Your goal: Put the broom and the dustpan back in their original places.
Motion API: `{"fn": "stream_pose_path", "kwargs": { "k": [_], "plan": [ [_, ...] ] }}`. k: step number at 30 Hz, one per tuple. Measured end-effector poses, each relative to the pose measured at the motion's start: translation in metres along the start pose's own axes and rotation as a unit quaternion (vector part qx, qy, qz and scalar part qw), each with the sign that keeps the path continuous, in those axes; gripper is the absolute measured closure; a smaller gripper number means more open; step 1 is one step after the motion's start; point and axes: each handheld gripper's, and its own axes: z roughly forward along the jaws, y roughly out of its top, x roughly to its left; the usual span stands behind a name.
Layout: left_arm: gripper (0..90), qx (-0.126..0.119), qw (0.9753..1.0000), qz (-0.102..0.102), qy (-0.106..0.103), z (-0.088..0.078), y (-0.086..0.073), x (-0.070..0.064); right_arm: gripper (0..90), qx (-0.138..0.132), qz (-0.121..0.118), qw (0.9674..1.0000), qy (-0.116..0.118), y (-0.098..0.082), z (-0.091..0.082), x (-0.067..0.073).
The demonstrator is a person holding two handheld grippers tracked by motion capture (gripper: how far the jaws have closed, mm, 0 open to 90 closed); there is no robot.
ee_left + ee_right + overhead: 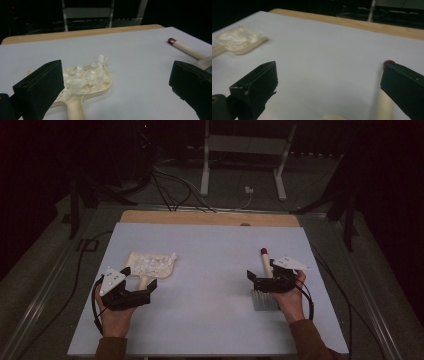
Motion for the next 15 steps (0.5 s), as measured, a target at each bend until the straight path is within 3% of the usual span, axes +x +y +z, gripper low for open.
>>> {"fn": "stream_pose_path", "kwargs": {
  "k": [4, 15],
  "plan": [
    [0.3, -0.012, 0.9999, 0.002, -0.007, -0.007, -0.004, -0.002, 0.4, -0.015, -0.011, 0.9998, 0.011, -0.008, -0.005, 0.008],
    [0.3, 0.007, 0.9999, 0.007, 0.007, -0.012, -0.017, -0.005, 0.0, -0.023, -0.018, 0.9994, 0.017, -0.025, -0.014, 0.014]
  ]
}}
